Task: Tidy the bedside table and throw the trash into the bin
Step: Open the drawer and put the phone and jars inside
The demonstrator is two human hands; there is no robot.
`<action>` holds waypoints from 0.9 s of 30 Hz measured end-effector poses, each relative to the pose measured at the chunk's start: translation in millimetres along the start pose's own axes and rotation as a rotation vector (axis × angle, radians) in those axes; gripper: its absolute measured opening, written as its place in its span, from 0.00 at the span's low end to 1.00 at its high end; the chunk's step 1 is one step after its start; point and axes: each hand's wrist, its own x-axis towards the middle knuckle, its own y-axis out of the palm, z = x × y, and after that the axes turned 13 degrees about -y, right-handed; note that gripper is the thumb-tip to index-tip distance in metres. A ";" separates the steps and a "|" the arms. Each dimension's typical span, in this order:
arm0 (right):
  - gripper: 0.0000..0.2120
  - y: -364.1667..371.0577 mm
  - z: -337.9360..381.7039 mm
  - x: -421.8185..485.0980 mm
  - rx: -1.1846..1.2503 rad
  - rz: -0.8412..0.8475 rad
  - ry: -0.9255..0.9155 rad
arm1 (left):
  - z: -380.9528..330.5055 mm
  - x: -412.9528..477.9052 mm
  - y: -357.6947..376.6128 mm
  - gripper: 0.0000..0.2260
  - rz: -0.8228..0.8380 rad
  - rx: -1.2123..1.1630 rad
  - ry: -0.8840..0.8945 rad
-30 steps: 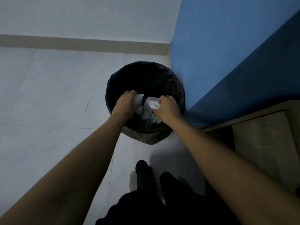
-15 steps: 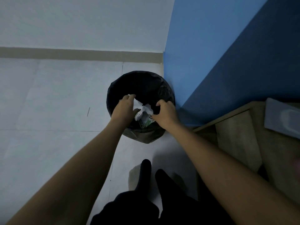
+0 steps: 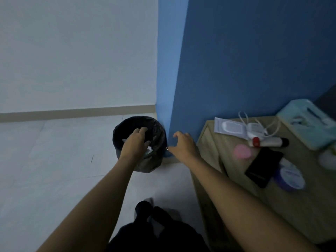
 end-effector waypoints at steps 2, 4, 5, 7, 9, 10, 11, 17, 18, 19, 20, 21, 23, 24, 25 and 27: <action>0.20 -17.1 -1.9 -24.0 0.007 -0.047 0.026 | -15.0 -19.3 -8.4 0.20 -0.029 -0.003 0.031; 0.20 -38.2 -7.9 -50.5 0.022 -0.088 0.068 | -36.2 -42.1 -18.7 0.15 -0.033 -0.013 0.053; 0.20 -47.5 -11.9 -61.4 0.029 -0.107 0.085 | -46.4 -51.4 -23.2 0.12 -0.032 -0.019 0.065; 0.19 -73.9 -23.0 -82.5 0.002 -0.162 0.096 | -71.4 -67.1 -32.6 0.10 -0.042 -0.026 0.119; 0.17 -92.4 -37.3 -96.1 -0.055 -0.194 0.094 | -90.2 -72.7 -34.7 0.11 -0.035 -0.030 0.142; 0.16 -102.4 -45.1 -105.9 -0.080 -0.215 0.096 | -101.5 -75.8 -34.1 0.12 -0.036 -0.041 0.151; 0.15 -108.2 -53.2 -115.7 -0.097 -0.230 0.106 | -111.0 -79.0 -31.8 0.13 -0.034 -0.059 0.152; 0.16 -100.4 -103.4 -180.6 -0.101 -0.360 0.280 | -148.3 -99.7 9.2 0.16 0.096 -0.076 0.184; 0.18 -96.4 -111.4 -189.1 -0.096 -0.375 0.296 | -152.2 -102.2 17.7 0.16 0.126 -0.065 0.188; 0.18 -91.9 -119.4 -195.5 -0.098 -0.386 0.301 | -156.7 -103.7 26.6 0.16 0.152 -0.051 0.195; 0.18 -87.5 -125.4 -200.9 -0.108 -0.413 0.293 | -160.0 -104.8 35.1 0.15 0.173 -0.037 0.201; 0.17 -82.8 -130.4 -205.0 -0.114 -0.447 0.282 | -162.3 -106.0 43.2 0.14 0.192 -0.022 0.206; 0.14 -73.6 -139.4 -210.6 -0.108 -0.492 0.256 | -165.1 -107.2 59.4 0.13 0.225 -0.002 0.208; 0.14 -69.6 -143.6 -213.1 -0.110 -0.507 0.252 | -165.4 -107.0 68.5 0.13 0.244 0.003 0.207; 0.15 -67.0 -146.0 -215.5 -0.122 -0.520 0.255 | -165.5 -106.8 75.9 0.12 0.261 0.004 0.201; 0.17 -62.7 -152.3 -219.2 -0.139 -0.537 0.291 | -166.8 -106.2 91.9 0.13 0.288 0.005 0.189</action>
